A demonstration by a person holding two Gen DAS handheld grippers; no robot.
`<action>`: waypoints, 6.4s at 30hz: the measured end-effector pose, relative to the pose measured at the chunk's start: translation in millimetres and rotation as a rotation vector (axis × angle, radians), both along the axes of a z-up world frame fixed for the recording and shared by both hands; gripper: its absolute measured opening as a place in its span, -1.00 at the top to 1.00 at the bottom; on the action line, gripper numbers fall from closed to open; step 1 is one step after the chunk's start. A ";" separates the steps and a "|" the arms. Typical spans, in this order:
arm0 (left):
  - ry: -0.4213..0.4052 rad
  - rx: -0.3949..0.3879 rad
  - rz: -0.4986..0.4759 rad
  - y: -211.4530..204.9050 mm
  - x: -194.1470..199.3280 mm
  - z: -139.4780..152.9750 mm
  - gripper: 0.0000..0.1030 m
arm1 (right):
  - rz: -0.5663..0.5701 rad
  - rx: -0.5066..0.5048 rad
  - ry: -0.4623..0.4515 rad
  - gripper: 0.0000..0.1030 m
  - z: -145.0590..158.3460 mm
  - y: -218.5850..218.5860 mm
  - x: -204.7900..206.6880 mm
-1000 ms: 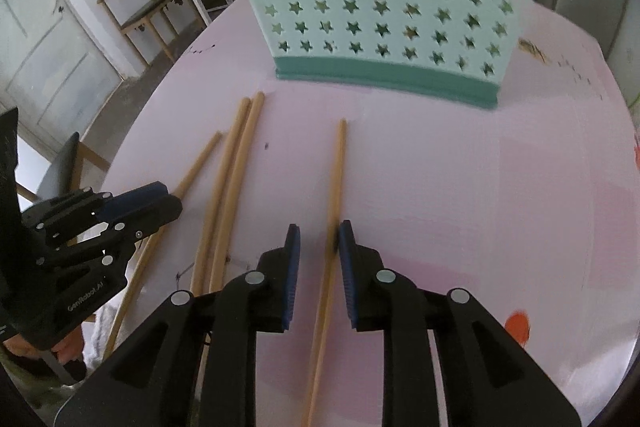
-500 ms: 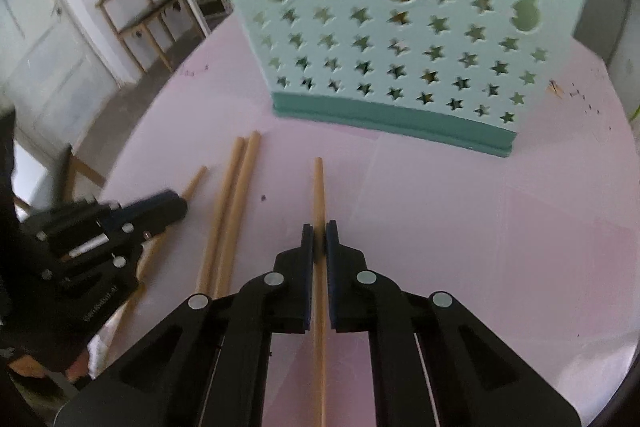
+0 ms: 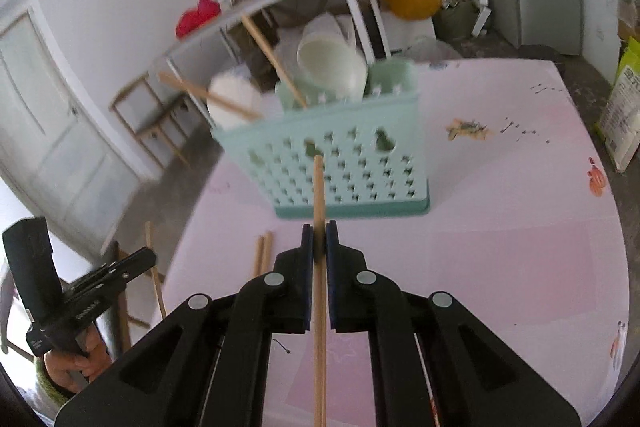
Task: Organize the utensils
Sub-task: 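Lift both held chopsticks up toward the green holder, then lower the left gripper's chopstick into the green holder and open the left gripper, then lower the right gripper's chopstick into the green holder and open the right gripper, then move both open grippers down to the last two chopsticks on the table, then close the left gripper on one chopstick while the right gripper closes on the other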
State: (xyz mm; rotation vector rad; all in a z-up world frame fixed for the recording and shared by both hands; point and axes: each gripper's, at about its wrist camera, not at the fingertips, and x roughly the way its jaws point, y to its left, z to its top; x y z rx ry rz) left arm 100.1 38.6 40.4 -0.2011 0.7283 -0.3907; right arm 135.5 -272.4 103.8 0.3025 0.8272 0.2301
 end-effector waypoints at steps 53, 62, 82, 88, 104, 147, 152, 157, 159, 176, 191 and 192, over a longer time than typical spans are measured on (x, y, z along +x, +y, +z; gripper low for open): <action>-0.290 -0.327 -0.091 -85.3 136.5 124.1 0.91 | -0.104 0.103 -0.138 0.88 41.6 -51.1 -24.6; -0.233 -0.362 -0.110 -66.2 123.9 101.0 0.19 | -0.100 0.088 -0.168 0.88 54.1 -53.0 -21.1; -0.110 -0.168 0.076 44.3 2.2 12.2 -0.24 | 0.044 0.096 -0.505 0.88 157.3 -0.8 75.5; -0.050 -0.190 0.118 64.6 -9.8 -12.1 -0.29 | 0.040 0.052 -0.584 0.88 170.9 23.6 117.9; -0.015 -0.186 0.156 79.8 -14.9 -28.6 -0.29 | 0.011 -0.138 -0.557 0.87 85.0 37.5 149.5; 0.088 0.361 -0.087 -75.3 -9.1 -92.6 -0.20 | 0.029 -0.008 0.033 0.09 -52.0 13.6 -39.5; 0.099 0.364 -0.060 -66.2 -6.7 -90.2 -0.05 | 0.031 -0.003 0.051 0.09 -55.4 15.7 -38.3; 0.122 0.358 -0.033 -52.3 -5.4 -88.4 0.09 | 0.067 0.011 0.081 0.09 -61.0 27.9 -33.3; 0.130 0.354 -0.027 -47.6 -5.3 -87.6 0.14 | 0.096 0.015 0.096 0.09 -64.8 37.3 -30.2; 0.151 0.296 0.009 -28.8 -5.9 -87.4 0.26 | 0.257 -0.110 0.176 0.22 -90.7 109.9 -12.8; 0.139 0.299 0.019 -26.1 -4.7 -86.9 0.85 | 0.192 -0.161 0.202 0.86 -99.5 109.8 -4.2; 0.139 0.299 0.019 -25.8 -4.6 -87.2 0.88 | 0.188 -0.159 0.204 0.87 -98.8 107.4 -7.3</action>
